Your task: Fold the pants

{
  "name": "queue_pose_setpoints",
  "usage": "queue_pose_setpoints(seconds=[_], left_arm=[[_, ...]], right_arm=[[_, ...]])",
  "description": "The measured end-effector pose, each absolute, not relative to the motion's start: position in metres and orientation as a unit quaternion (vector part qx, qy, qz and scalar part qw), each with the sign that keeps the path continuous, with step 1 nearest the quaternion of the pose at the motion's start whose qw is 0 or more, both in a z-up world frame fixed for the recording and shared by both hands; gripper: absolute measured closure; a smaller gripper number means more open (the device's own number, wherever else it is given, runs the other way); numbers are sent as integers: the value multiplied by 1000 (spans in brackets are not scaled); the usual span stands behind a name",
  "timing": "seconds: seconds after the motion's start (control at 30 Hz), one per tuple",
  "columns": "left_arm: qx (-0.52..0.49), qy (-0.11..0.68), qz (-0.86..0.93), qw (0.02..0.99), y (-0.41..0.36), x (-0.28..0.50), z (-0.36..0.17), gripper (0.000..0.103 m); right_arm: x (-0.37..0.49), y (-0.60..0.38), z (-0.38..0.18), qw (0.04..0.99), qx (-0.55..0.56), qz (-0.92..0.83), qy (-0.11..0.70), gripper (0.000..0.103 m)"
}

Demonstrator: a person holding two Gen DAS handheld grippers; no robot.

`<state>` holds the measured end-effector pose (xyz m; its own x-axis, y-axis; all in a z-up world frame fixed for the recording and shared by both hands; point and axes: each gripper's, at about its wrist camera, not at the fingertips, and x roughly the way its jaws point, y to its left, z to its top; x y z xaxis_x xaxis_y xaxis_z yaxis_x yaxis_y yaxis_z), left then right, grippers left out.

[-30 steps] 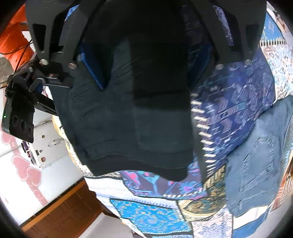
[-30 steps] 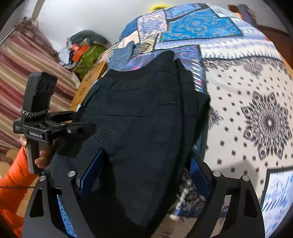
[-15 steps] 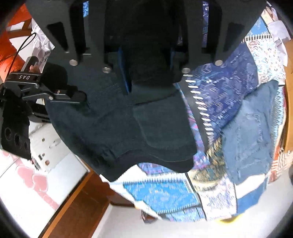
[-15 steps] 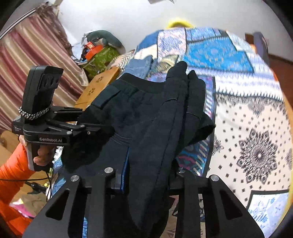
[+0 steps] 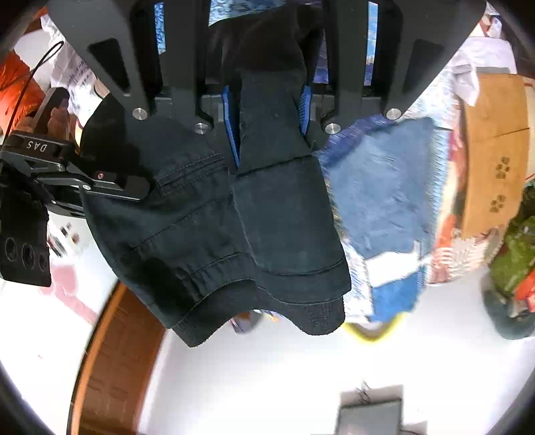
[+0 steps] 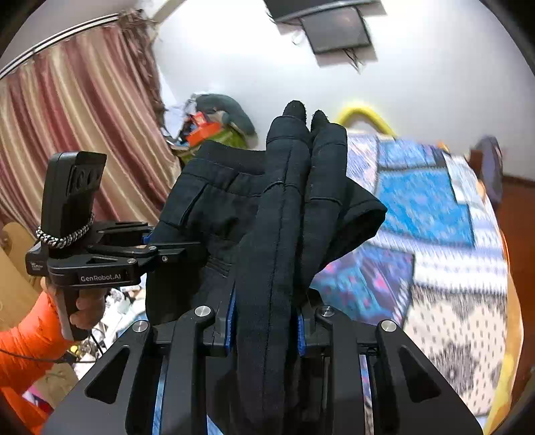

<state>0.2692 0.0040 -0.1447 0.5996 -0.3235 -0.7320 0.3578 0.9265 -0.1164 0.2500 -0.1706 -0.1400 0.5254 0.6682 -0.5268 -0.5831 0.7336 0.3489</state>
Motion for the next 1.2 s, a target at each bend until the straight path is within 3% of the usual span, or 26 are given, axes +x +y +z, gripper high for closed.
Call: queue_pose_setpoints(seconds=[0.3,0.53,0.73,1.2], left_arm=[[6,366,-113,924,78,297,-108,73],[13,364,-65,929,128,346,-117,73],[-8,389,-47,920,162,398,-157,73],[-41,475,-49,878,192,508,-319,73]], right_arm=[[301,-103,-121,861,62,408,296,79],[350,-49,-133,851,59,427,299,79],[398,-23,-170,841,65,422,333,79],[490,7,-294,812,40,369,450,78]])
